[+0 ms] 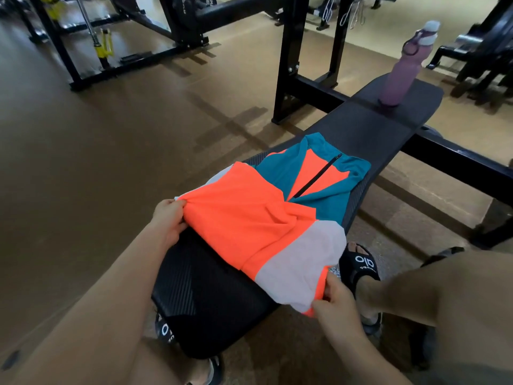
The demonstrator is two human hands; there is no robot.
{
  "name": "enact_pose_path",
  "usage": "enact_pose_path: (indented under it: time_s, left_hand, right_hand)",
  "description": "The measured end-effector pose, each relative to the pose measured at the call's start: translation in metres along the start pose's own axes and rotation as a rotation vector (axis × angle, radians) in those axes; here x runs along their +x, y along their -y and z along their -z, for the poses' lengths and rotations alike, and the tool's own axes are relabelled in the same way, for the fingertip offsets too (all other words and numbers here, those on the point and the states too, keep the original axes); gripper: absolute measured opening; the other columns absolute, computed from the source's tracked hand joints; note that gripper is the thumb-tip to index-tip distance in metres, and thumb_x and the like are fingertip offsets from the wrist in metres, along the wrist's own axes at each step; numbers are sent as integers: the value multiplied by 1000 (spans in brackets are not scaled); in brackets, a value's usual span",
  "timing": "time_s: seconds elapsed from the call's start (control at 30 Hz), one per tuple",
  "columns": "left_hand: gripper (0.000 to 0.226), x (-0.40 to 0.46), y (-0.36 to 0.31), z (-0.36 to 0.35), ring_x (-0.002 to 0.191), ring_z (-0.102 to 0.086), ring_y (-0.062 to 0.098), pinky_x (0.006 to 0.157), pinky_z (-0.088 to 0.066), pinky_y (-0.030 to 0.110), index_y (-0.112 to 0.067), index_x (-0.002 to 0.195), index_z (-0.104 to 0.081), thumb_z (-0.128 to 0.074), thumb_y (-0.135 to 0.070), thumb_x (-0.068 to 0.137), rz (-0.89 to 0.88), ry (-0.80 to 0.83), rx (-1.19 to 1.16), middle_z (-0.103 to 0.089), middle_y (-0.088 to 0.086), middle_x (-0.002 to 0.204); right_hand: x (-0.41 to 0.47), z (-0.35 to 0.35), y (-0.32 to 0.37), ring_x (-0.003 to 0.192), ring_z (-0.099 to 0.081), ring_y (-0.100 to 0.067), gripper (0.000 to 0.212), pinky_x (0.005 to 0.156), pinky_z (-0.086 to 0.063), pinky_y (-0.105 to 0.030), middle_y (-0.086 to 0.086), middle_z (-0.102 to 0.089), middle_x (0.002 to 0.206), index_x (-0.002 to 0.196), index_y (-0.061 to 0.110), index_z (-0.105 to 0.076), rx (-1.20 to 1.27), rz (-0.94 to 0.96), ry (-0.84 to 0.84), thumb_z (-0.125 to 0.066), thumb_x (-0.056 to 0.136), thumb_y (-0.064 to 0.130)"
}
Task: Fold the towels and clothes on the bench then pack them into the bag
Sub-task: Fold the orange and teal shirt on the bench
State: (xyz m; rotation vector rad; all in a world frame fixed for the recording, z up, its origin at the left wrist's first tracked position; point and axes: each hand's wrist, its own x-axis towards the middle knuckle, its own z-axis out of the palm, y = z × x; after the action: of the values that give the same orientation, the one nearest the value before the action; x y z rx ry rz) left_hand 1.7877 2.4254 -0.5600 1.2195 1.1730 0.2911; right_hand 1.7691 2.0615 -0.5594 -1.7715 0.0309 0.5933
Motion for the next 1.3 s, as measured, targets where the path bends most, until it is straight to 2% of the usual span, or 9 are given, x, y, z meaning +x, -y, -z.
enact_pose_path:
  time_s: [0.1,0.2,0.33,0.47,0.6,0.73,0.87,1.07,1.3]
  left_hand:
    - [21,-2,-3,0,83,-60,15,68,-53,31,-10,117,-56,-53,-22,101,-13,37,20,-61,5,97]
    - [30,1,-2,3,95,-62,20,76,-56,34,-10,114,-57,-61,-33,95,-20,49,61,-62,5,107]
    - [9,3,-2,1,86,-50,19,69,-52,33,-16,101,-51,-54,-23,96,-88,20,69,-53,6,96]
    - [21,6,-11,0,71,-52,13,59,-49,28,-11,111,-59,-54,-17,92,-44,23,-109,-58,4,89]
    - [25,8,-9,-5,62,-53,11,53,-45,23,-7,113,-68,-60,-13,89,4,37,-116,-59,1,79]
    - [9,11,-9,-12,73,-43,22,62,-37,34,-18,76,-53,-60,-22,76,-145,-105,147,-48,3,75]
    - [61,4,-11,-11,109,-53,20,99,-48,39,-16,134,-48,-76,-39,85,-263,-26,400,-51,-1,122]
    - [18,6,-17,-5,83,-59,25,72,-46,38,-12,89,-64,-66,-30,91,-527,85,881,-65,6,84]
    - [15,13,-29,-3,75,-45,14,65,-37,35,-15,88,-53,-51,-27,96,-531,-125,280,-51,-1,82]
  right_hand:
    - [3,-5,9,90,-68,-33,49,71,-49,-38,-6,-75,87,101,5,-61,191,-120,26,-62,52,-3]
    - [4,-11,16,91,-73,-18,41,86,-54,-36,0,-78,92,106,9,-60,220,-142,10,-84,73,10]
    - [5,-19,20,90,-69,-24,16,89,-52,-46,-10,-75,93,97,13,-66,236,-123,-112,-69,85,3]
    - [-2,-7,24,105,-68,-31,31,99,-49,-54,-7,-75,105,101,12,-69,438,-139,-195,-51,88,-9]
    - [-10,10,23,87,-67,-26,33,78,-51,-42,-14,-74,98,103,3,-67,477,-187,-143,-46,86,-16]
    - [-11,5,23,83,-60,-24,33,76,-42,-39,-20,-69,91,90,12,-71,335,-114,-84,-52,68,-2]
    - [-5,0,26,71,-58,-24,43,67,-40,-34,-17,-67,77,97,9,-68,301,-172,-91,-53,59,-1]
    - [6,0,32,111,-67,-36,40,102,-48,-58,-17,-72,118,124,8,-60,684,-377,67,-60,85,1]
    - [2,2,37,100,-66,-17,19,91,-51,-38,9,-71,106,109,23,-65,323,-240,-183,-55,100,8]
